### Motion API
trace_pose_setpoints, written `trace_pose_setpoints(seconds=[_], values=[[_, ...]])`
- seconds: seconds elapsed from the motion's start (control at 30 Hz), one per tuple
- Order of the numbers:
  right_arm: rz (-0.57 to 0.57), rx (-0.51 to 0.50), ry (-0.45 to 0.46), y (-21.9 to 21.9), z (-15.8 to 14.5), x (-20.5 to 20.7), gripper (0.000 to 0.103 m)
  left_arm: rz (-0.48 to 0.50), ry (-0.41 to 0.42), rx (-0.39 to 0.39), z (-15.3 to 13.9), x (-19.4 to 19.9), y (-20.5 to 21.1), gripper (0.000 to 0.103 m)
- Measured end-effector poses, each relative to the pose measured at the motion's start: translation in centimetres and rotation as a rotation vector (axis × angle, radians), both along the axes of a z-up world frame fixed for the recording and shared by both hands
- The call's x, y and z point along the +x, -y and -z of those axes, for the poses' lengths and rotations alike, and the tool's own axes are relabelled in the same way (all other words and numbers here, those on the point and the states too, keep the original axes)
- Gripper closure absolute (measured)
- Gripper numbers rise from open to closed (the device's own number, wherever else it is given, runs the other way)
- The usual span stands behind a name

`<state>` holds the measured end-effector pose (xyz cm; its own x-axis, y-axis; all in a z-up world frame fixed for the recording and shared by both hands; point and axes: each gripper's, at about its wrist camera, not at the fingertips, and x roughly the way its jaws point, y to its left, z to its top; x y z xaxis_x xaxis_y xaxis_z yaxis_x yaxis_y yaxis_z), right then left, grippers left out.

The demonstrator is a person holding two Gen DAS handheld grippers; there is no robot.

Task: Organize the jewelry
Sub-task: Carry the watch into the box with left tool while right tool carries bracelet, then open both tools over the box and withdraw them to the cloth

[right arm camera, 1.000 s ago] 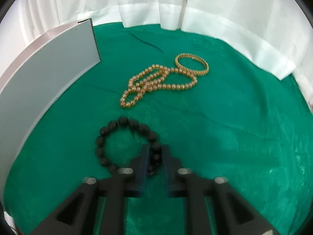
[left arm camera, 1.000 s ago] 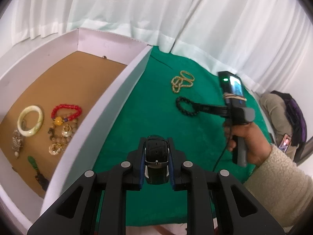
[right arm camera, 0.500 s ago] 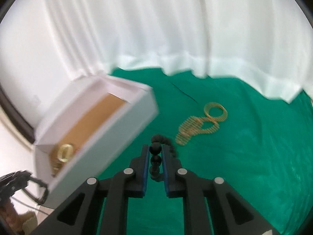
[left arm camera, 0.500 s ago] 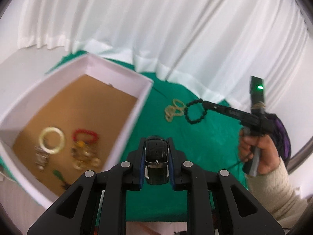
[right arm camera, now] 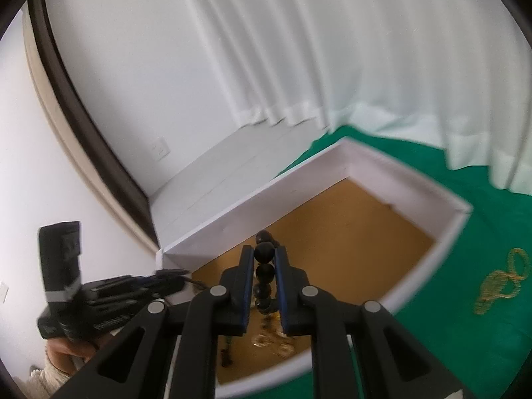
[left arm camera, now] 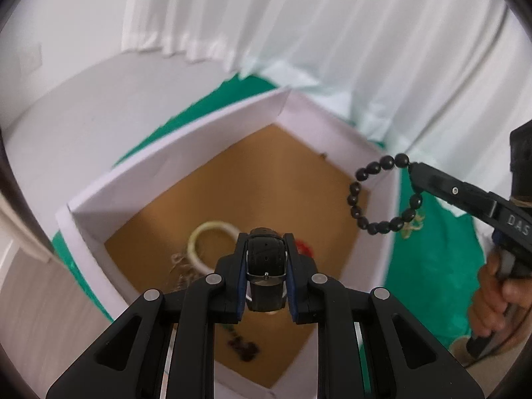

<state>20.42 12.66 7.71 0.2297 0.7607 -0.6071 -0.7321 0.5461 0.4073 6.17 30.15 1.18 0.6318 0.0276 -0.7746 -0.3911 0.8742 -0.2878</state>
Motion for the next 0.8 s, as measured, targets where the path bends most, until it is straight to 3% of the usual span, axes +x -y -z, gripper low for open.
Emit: trace_pose_setpoints(seconds=[0.13, 0.2, 0.23, 0.27, 0.33, 0.57, 0.8], values=[[-0.030, -0.055, -0.010, -3.5, 2.9, -0.3, 0.090, -0.018, -0.058, -0.001, 2.4, 0.5, -0.8, 0.084], [-0.024, -0.077, -0.008, -3.7, 3.8, -0.4, 0.088, -0.031, -0.082, 0.012, 3.1, 0.3, -0.9, 0.078], [-0.012, -0.097, -0.001, -3.8, 4.0, -0.5, 0.079, -0.036, -0.082, 0.019, 3.1, 0.0, -0.8, 0.062], [-0.004, -0.110, 0.008, -3.7, 4.1, -0.6, 0.052, -0.041, -0.079, 0.030, 2.9, -0.2, -0.6, 0.042], [0.022, -0.119, 0.035, -2.7, 3.8, -1.1, 0.030, -0.054, -0.057, 0.062, 2.2, -0.8, 0.0, 0.025], [0.109, -0.165, 0.125, 3.8, 3.1, -2.4, 0.025, 0.002, 0.041, 0.091, -0.6, -2.0, 4.2, 0.015], [0.288, -0.298, 0.136, 14.5, 7.7, -2.8, 0.025, 0.186, 0.096, 0.066, -2.2, -1.6, 13.0, 0.012]])
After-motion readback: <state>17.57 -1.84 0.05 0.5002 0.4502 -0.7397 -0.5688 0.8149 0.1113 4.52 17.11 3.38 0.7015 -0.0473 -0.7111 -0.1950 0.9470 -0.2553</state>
